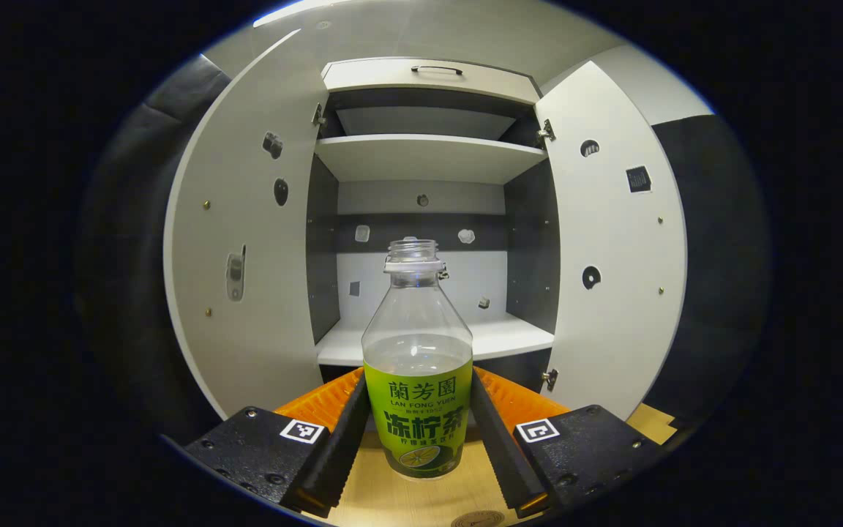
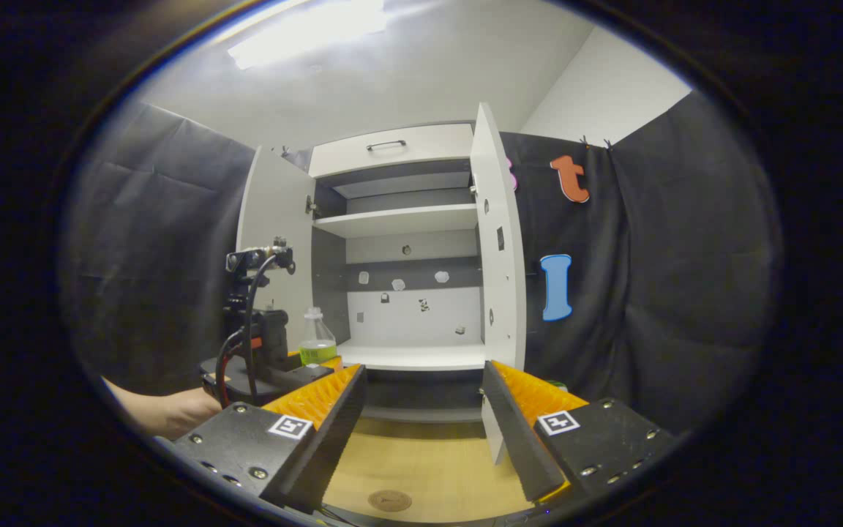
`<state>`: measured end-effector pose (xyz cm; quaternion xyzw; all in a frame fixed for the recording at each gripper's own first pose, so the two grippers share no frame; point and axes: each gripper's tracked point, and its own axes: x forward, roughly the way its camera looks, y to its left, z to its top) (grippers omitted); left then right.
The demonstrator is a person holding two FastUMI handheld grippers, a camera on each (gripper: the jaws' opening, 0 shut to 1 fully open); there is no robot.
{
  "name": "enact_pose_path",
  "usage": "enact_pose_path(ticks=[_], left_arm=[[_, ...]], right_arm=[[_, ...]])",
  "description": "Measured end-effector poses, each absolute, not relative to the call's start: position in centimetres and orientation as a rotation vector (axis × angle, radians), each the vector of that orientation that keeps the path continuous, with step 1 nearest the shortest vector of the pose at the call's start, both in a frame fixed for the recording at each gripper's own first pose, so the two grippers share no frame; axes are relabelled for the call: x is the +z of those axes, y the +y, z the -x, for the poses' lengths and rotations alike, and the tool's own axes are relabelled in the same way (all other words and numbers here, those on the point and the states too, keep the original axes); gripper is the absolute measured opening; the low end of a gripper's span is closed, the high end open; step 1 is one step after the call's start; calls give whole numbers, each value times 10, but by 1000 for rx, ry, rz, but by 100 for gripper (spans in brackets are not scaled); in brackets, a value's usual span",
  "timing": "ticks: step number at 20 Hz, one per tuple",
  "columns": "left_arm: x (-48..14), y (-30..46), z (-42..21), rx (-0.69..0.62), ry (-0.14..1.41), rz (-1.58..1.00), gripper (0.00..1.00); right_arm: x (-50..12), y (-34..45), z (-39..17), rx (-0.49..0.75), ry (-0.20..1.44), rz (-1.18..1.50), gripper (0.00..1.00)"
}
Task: Grasp the bottle in the cabinet with the left hand and place it on the coaster, then close the right door with the right hand and the left door with the left hand.
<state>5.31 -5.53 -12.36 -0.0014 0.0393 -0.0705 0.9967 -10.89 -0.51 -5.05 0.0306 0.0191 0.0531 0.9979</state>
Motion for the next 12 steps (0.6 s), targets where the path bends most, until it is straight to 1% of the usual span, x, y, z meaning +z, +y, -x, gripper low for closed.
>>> enact_pose_path(ticks=[4, 6, 7, 8, 9, 12], left_arm=[[-161, -76, -27, -213, 95, 23, 80], [-183, -88, -15, -253, 113, 15, 81], [-194, -94, -11, -271, 116, 4, 81], [-204, -99, -7, -284, 115, -4, 81], [-214, -105, -2, -303, 120, -11, 81], [-246, -128, 15, -403, 144, -36, 81]], right_arm=[[-58, -3, 111, 110, 71, -67, 96], [-68, 1, 113, 135, 102, -69, 96], [-71, -1, 113, 136, 112, -62, 94], [-74, -6, 113, 128, 120, -59, 94], [-78, -9, 112, 119, 130, -64, 96], [-84, -20, 106, 98, 150, -98, 96]])
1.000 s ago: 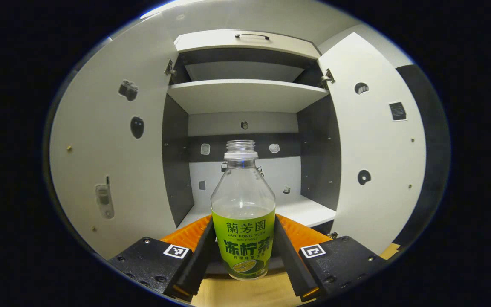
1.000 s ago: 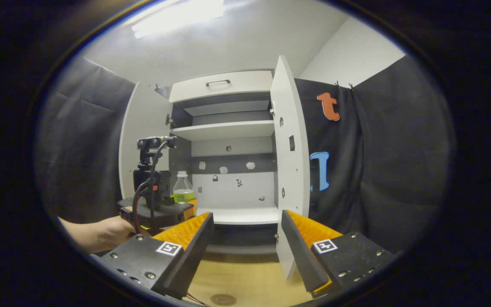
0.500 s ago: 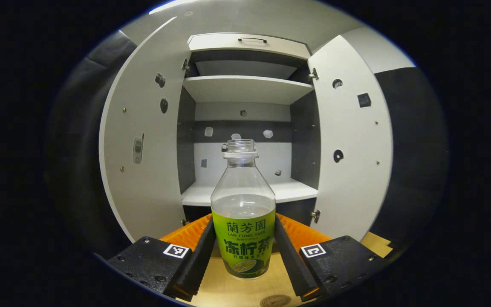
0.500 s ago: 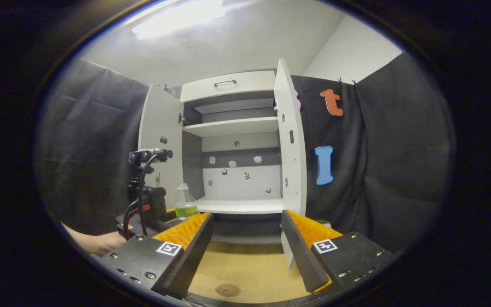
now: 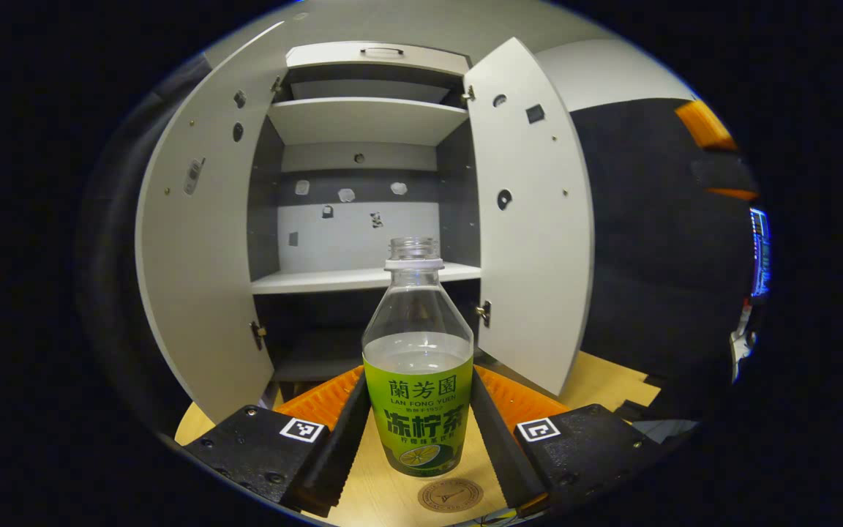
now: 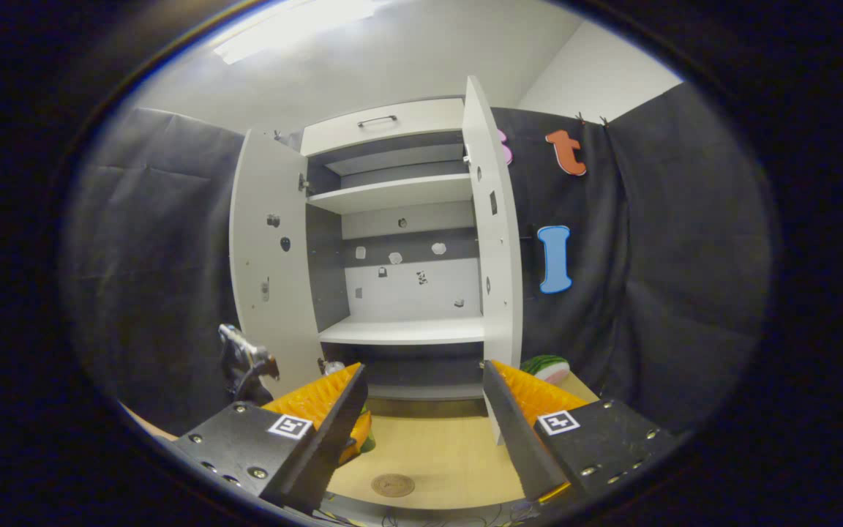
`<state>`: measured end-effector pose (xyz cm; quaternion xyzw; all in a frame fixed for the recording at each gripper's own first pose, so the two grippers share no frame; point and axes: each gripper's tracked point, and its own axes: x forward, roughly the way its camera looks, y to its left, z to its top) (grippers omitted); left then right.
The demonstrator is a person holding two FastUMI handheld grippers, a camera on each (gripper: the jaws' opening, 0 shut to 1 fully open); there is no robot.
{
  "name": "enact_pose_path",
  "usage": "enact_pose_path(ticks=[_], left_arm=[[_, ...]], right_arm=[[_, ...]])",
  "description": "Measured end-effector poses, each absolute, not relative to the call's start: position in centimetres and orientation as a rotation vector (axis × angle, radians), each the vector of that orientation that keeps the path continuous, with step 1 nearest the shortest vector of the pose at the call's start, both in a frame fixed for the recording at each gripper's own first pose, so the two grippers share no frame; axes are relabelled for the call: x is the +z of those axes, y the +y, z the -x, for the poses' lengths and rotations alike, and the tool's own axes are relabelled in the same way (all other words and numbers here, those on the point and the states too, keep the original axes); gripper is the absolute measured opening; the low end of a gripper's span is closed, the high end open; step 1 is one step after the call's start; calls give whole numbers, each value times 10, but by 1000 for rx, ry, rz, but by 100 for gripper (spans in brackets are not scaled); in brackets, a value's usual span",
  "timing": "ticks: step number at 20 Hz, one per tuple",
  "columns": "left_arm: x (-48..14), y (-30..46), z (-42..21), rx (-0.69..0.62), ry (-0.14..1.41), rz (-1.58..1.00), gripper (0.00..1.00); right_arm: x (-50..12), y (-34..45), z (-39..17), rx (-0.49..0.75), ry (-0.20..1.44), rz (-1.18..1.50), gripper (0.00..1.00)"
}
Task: Grasp the bottle in the cabinet with the left hand and place it on the coaster, then close the right door with the right hand and the left door with the left hand.
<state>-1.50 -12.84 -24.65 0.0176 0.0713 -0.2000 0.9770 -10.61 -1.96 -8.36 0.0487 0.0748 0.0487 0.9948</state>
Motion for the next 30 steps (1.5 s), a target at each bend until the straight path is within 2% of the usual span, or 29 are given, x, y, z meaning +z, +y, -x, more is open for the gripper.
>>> enact_pose_path(ticks=[3, 8, 9, 10, 11, 12, 16, 21, 24, 30], left_arm=[[-270, -146, 34, -513, 125, -69, 81], [-316, -160, 46, -616, 157, -81, 81], [-323, -160, 46, -623, 164, -73, 81], [-328, -162, 44, -636, 160, -61, 81], [-334, -163, 42, -650, 160, -49, 81], [-341, -164, 39, -667, 164, -38, 81], [-372, -158, 30, -687, 216, -51, 81], [-397, -162, 36, -740, 250, -49, 83], [-412, -148, 32, -698, 286, -166, 92], [-387, -150, 42, -752, 282, -115, 93]], right_arm=[[-84, -35, 97, 61, 151, -126, 96], [-72, -33, 81, 61, 95, -227, 94], [-75, -32, 76, 60, 92, -248, 99], [-76, -30, 71, 55, 93, -260, 94], [-80, -27, 68, 53, 99, -260, 93], [-83, -25, 64, 56, 106, -237, 98], [-84, -34, 44, 33, 97, -143, 99], [-75, -45, 25, -13, 63, -198, 99], [-70, -39, 18, 4, 53, -231, 99], [-57, -38, 20, 23, 6, -247, 99]])
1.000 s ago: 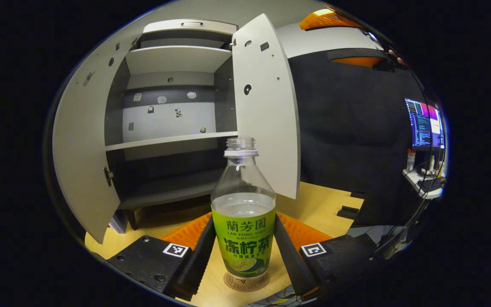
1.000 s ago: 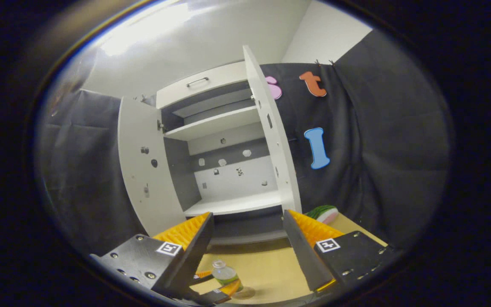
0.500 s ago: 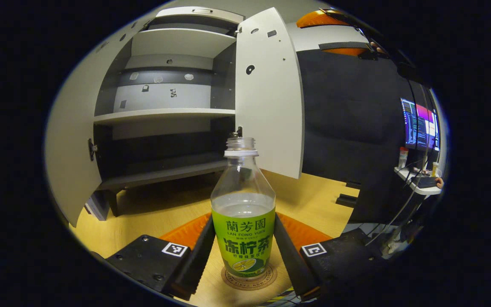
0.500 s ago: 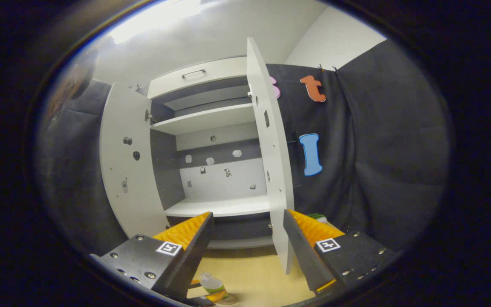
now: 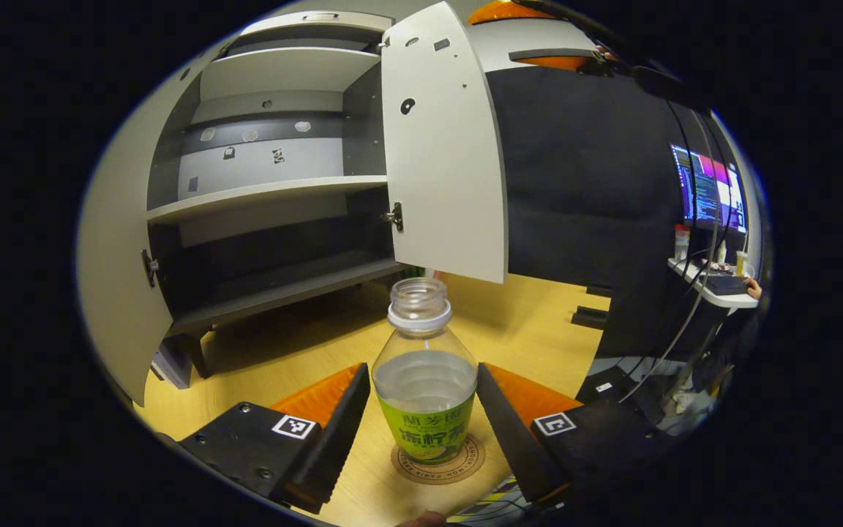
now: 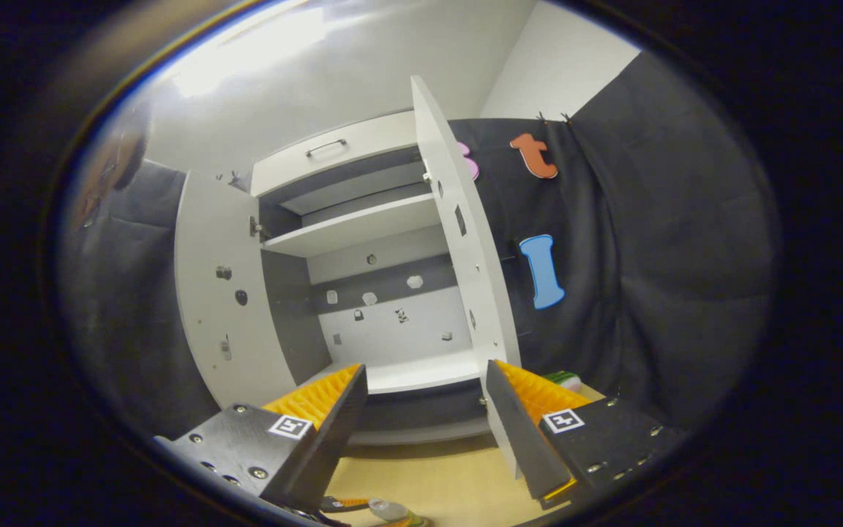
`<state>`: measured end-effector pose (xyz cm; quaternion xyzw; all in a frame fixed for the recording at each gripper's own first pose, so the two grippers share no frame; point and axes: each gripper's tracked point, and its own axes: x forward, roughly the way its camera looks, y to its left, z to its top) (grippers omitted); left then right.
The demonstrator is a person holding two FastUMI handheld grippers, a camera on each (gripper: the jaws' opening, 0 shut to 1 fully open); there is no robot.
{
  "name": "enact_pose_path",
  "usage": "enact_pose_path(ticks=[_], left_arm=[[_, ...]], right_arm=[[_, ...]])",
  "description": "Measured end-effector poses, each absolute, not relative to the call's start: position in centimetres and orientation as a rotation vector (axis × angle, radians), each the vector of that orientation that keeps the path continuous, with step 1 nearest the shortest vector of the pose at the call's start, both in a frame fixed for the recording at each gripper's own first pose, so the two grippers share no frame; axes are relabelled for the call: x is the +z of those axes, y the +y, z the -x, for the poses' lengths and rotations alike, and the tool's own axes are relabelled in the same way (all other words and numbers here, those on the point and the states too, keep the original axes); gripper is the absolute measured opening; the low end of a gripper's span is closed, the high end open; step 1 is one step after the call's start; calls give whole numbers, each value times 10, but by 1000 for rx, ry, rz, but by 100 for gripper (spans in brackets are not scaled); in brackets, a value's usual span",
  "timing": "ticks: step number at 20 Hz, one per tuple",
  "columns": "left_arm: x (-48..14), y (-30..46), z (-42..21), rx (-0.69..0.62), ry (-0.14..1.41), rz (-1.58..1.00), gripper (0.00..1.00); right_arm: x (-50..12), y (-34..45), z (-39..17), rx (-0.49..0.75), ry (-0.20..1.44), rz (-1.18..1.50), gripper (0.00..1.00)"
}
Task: Grasp the bottle in the cabinet with the left hand and place it on the coaster, then close the right door with the right hand and the left door with the left hand.
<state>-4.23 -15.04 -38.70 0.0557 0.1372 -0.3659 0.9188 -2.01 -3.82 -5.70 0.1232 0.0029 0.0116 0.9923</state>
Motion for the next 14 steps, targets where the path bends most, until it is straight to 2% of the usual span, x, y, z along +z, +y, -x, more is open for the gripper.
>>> enact_pose_path(ticks=[6, 14], left_arm=[[-347, -145, 50, -731, 331, -36, 93], [-227, -119, 48, -634, 178, -16, 92]], right_arm=[[-43, -57, 33, 6, -27, -253, 98], [-18, -95, 49, -2, -114, -216, 98]])
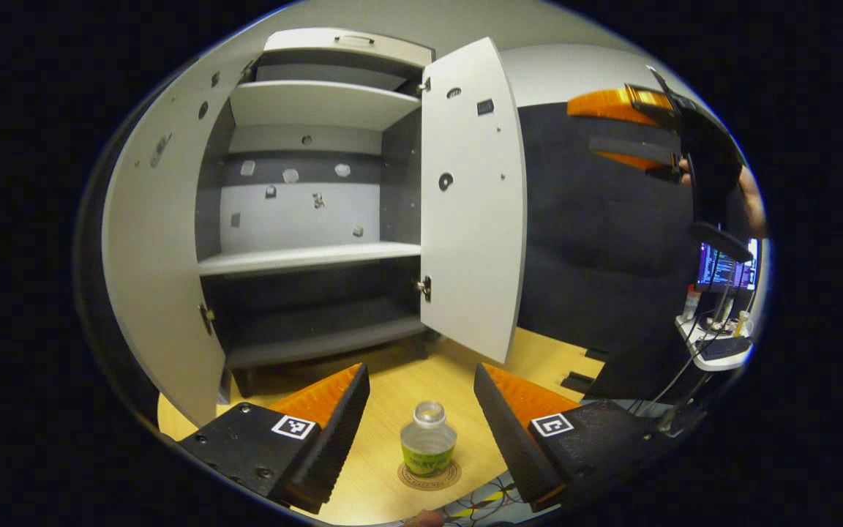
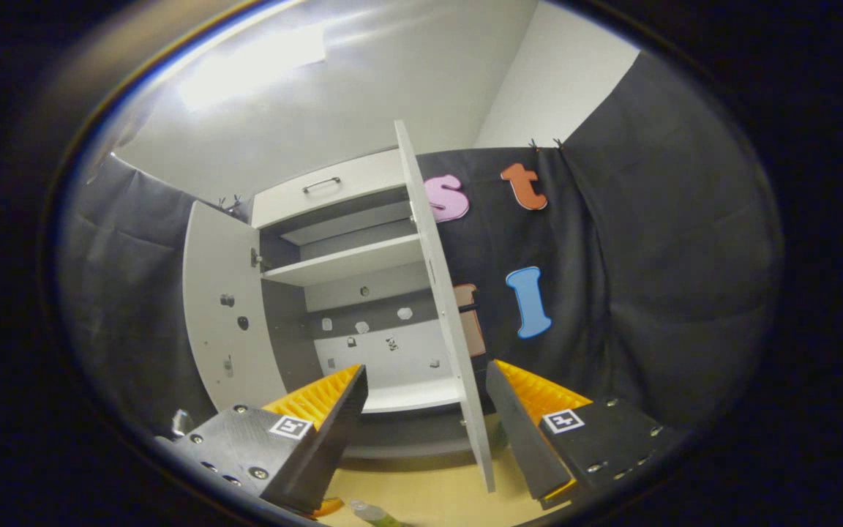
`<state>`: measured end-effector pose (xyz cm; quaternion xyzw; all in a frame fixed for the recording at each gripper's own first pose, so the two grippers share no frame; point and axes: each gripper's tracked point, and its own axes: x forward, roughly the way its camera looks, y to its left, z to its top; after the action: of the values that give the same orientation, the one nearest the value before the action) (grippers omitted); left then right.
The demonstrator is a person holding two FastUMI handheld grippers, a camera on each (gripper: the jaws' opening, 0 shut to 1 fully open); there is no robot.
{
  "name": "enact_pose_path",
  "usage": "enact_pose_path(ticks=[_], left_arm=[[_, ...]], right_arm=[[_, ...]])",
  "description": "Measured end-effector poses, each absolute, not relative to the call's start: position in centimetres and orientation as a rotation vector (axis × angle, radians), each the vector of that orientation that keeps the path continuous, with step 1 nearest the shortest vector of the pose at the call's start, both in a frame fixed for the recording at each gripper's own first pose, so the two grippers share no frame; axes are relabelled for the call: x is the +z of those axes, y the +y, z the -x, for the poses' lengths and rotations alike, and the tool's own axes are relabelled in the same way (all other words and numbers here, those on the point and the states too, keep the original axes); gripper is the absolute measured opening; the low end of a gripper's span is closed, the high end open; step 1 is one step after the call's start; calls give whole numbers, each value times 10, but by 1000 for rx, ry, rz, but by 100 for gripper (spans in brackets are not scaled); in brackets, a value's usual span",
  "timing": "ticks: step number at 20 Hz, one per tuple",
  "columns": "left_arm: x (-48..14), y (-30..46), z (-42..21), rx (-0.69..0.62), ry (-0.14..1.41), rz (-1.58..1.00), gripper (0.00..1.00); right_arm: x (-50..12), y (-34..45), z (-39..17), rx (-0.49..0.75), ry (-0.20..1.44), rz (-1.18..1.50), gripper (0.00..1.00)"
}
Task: Grasp the bottle in the cabinet with the left hand and place it on the coaster, then close the right door with the right hand and the left door with the left hand.
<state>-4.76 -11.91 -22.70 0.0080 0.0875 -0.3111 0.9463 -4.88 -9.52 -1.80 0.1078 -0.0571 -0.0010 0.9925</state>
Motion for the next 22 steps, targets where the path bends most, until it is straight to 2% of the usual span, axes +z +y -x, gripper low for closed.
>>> enact_pose_path(ticks=[3, 9, 11, 16, 19, 20, 22], left_arm=[[-186, -109, 47, -603, 135, -18, 91], [-118, -73, 25, -445, 59, -10, 93], [-107, -60, 21, -400, 43, -10, 95], [-104, -23, 17, -321, 56, -19, 96], [-92, -9, 31, -326, 70, 12, 96], [-86, -6, 38, -339, 66, 18, 96], [-67, 2, 46, -353, 40, 20, 95]], right_arm=[[-9, -126, 51, -30, -129, -192, 98], [22, -197, 41, -108, -179, -123, 98], [22, -227, 34, -152, -167, -91, 98], [6, -272, 14, -174, -120, 49, 98], [-10, -287, -5, -176, -69, 82, 98], [-17, -288, -14, -178, -47, 92, 94], [-25, -286, -34, -180, -19, 97, 100]])
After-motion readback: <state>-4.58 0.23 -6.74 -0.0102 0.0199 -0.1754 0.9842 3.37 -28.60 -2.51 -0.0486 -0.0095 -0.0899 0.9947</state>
